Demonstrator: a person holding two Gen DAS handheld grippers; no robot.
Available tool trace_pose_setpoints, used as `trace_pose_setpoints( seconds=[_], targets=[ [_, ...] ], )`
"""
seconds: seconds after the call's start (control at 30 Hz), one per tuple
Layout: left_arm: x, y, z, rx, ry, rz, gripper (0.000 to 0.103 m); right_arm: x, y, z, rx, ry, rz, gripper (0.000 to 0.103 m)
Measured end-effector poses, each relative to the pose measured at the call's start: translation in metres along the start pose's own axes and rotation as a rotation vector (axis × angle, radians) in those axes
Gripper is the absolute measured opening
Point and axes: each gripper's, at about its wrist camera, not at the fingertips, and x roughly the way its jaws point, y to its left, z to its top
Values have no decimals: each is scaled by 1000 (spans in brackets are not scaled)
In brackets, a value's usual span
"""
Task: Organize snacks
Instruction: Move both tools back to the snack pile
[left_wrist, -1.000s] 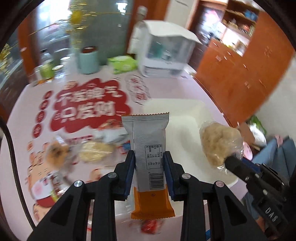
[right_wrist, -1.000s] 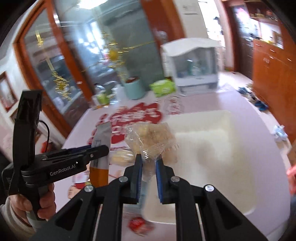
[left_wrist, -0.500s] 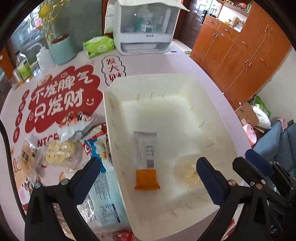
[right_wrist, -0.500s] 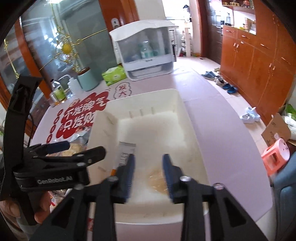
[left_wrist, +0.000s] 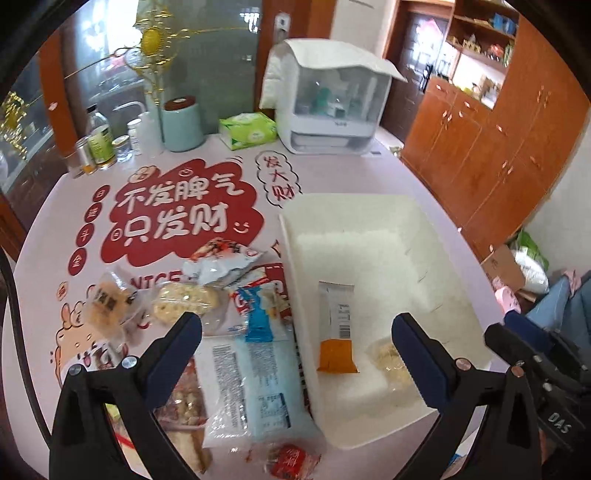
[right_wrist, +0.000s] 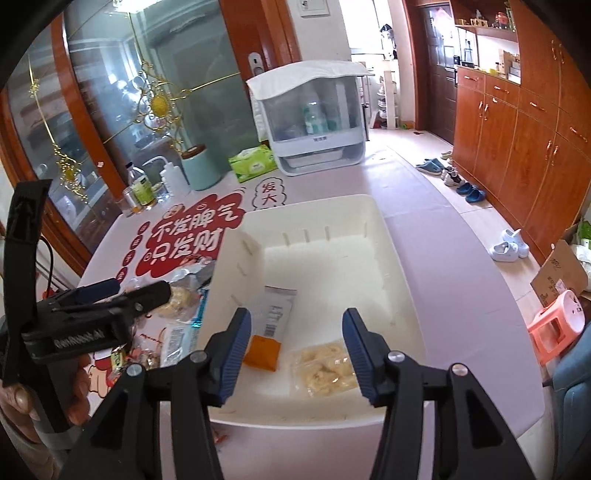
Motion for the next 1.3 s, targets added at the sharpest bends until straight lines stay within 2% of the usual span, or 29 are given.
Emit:
trace_pose_setpoints(
  seconds=[0.13, 0.33, 0.43, 0.6, 0.73, 0.87, 1.07, 1.3],
  targets=[
    [-26, 16, 0, -16, -43, 41, 102, -9, 11, -4, -22, -25, 20, 52],
    [-70, 46, -1, -35, -102, 127, 102, -30, 43, -11, -132, -99, 26, 52],
    [-90, 62, -6, -38, -122, 161, 102, -37, 60, -12, -175, -90, 51, 53],
    [-122, 90, -21, -49, -152, 198, 102, -49, 82, -18, -188, -47, 163, 63],
    [-132, 107, -35, -56, -141, 226, 102, -55, 99, -26, -237, -47, 187, 69],
    [-124, 125, -53, -50, -93, 228, 102, -51, 116, -41, -303, -19, 214, 69],
    [-84, 159, -92, -40, 48, 257, 102, -22, 133, -81, -363, 87, 205, 69],
    [-32, 180, -120, -33, 187, 221, 102, 28, 128, -118, -323, 226, 157, 69]
  ],
)
